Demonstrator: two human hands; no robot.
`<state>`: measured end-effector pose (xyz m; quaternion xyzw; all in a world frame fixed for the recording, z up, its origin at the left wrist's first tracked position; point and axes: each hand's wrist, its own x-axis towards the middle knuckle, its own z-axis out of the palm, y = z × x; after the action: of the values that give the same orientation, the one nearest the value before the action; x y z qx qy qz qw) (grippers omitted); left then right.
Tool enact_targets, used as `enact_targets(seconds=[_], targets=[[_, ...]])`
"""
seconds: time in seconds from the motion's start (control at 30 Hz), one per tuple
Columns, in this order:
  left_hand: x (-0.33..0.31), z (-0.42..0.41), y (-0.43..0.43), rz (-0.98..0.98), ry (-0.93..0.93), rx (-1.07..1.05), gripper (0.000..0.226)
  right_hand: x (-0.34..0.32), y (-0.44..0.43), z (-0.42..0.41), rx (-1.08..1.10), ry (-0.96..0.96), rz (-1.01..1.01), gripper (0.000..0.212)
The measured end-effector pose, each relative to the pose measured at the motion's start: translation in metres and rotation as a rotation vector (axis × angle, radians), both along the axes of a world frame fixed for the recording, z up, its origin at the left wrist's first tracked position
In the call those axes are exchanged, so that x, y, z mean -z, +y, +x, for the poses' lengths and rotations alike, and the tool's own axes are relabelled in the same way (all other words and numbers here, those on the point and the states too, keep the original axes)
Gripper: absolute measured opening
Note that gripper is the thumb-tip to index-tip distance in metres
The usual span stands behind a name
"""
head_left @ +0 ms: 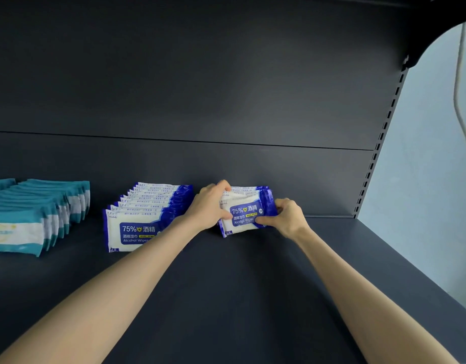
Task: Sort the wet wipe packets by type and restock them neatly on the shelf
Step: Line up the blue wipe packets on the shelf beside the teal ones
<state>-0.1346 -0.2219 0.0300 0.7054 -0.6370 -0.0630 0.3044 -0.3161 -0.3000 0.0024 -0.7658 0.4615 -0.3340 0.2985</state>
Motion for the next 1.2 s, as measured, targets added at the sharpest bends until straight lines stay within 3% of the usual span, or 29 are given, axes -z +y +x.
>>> enact_targets(seconds=[0.2,0.3,0.4,0.63,1.2], targets=[[0.006,0.002,-0.005,-0.038,-0.271,-0.035,0.045,0.003,-0.009,0.012,0.112,0.18,-0.135,0.059],[0.012,0.0,-0.008,-0.082,-0.469,-0.086,0.046,0.005,-0.008,0.016,0.119,0.127,-0.2,0.078],[0.015,-0.001,-0.01,-0.107,-0.548,-0.086,0.046,0.007,-0.006,0.016,0.02,0.122,-0.242,0.096],[0.021,0.0,-0.009,0.015,-0.543,-0.05,0.078,0.009,-0.003,0.018,0.056,0.236,-0.358,0.077],[0.012,-0.001,-0.014,0.184,-0.585,-0.047,0.074,0.0,-0.003,0.021,0.023,0.456,-0.298,0.082]])
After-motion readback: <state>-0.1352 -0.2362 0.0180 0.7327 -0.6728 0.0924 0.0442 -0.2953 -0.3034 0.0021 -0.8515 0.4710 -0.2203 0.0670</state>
